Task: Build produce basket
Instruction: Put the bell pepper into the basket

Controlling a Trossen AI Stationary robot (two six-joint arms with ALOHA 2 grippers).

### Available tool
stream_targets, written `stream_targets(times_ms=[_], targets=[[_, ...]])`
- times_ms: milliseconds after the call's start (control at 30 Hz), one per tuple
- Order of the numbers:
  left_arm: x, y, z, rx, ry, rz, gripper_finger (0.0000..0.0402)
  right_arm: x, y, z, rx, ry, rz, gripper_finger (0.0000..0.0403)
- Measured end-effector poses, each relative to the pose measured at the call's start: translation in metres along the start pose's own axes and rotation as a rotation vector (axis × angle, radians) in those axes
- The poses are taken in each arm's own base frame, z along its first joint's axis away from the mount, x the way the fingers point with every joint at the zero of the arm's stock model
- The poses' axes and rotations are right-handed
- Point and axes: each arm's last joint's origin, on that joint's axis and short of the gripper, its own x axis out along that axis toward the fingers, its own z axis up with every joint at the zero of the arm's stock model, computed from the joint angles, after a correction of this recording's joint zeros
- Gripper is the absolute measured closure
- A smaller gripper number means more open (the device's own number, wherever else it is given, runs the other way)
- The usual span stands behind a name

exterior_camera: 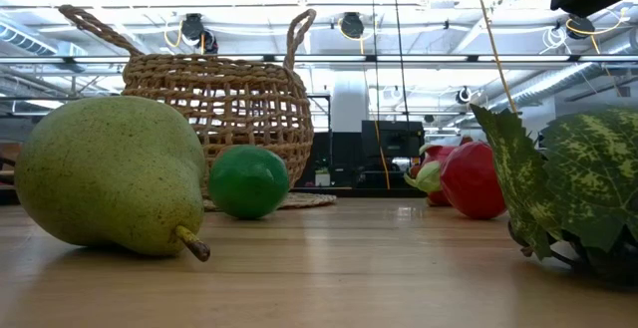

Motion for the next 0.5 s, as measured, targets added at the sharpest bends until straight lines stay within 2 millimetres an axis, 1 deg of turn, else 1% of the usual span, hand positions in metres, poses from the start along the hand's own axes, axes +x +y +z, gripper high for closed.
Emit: stream_targets(times_ms=[133,267,400,500], targets=[[-0.008,0.022,0.010,0.014,0.030,0.041,0.0379,0.000,0.000,0.000,-0.003,0.000,0.000,0.0007],[-0.007,0.040,0.016,-0.024,0.076,0.046,0.0386,0.000,0.000,0.000,-0.003,0.000,0.000,0.0007],[0.003,0.053,0.019,-0.052,0.165,0.040,0.0389,0.000,0.000,0.000,-0.005,0.000,0.000,0.0007],[0.016,0.061,0.017,-0.055,0.261,0.059,0.0383,0.000,0.000,0.000,-0.015,0.003,0.001,0.0007]])
